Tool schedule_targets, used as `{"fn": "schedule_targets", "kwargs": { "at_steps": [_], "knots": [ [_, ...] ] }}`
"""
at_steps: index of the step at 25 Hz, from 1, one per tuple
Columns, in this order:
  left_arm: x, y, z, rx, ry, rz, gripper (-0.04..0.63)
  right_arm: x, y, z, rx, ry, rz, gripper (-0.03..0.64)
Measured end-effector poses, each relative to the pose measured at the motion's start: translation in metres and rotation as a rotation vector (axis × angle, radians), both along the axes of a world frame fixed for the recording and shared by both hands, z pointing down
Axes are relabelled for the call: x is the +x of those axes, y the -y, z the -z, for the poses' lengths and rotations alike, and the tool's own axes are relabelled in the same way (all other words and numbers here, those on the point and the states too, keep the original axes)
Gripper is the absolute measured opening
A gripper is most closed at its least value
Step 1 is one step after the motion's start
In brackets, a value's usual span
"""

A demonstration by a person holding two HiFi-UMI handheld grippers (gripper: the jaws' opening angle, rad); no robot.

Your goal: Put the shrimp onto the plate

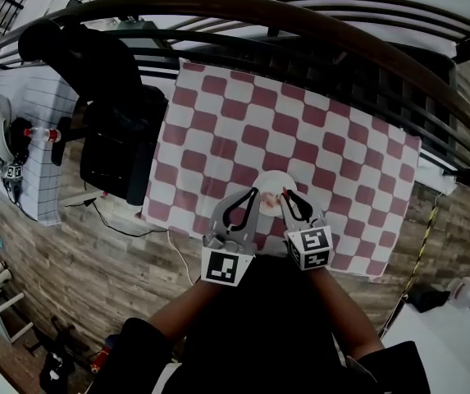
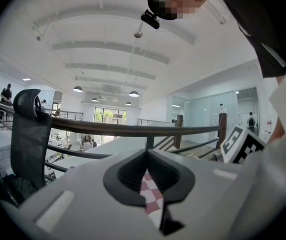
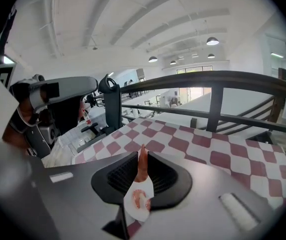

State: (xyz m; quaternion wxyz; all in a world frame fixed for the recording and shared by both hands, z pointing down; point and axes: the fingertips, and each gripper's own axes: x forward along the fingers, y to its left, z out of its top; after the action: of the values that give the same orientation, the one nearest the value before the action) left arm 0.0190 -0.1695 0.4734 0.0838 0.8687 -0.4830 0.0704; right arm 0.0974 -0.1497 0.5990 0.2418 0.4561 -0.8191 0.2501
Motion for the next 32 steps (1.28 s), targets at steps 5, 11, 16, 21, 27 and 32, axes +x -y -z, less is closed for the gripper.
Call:
{"fn": "schedule_targets", "kwargs": {
  "at_steps": [5, 11, 16, 21, 27, 32],
  "knots": [
    [-0.001, -0.001, -0.003, -0.022, -0.007, 0.02, 0.008, 0.004, 0.001, -0.022, -0.04, -0.024, 0.002, 0.058],
    [-0.005, -0.005, -0.013, -0.035, 0.028, 0.029, 0.008, -0.002, 0.002, -0.049, -0.079, -0.03, 0.007, 0.058],
    [-0.011, -0.001, -0.013, -0.049, 0.019, 0.067, 0.008, -0.003, 0.007, -0.066, -0.089, -0.042, 0.007, 0.058],
    [-0.016, -0.006, -0.022, -0.066, 0.038, 0.074, 0.008, -0.005, 0.008, -0.101, -0.13, -0.099, 0.024, 0.058],
    [-0.022, -0.012, -0.019, -0.077, 0.038, 0.075, 0.008, -0.009, 0.007, -0.123, -0.166, -0.142, 0.05, 0.058],
    [-0.027, -0.017, -0.019, -0.085, 0.047, 0.078, 0.008, -0.008, 0.006, -0.136, -0.183, -0.152, 0.045, 0.06]
  ]
}}
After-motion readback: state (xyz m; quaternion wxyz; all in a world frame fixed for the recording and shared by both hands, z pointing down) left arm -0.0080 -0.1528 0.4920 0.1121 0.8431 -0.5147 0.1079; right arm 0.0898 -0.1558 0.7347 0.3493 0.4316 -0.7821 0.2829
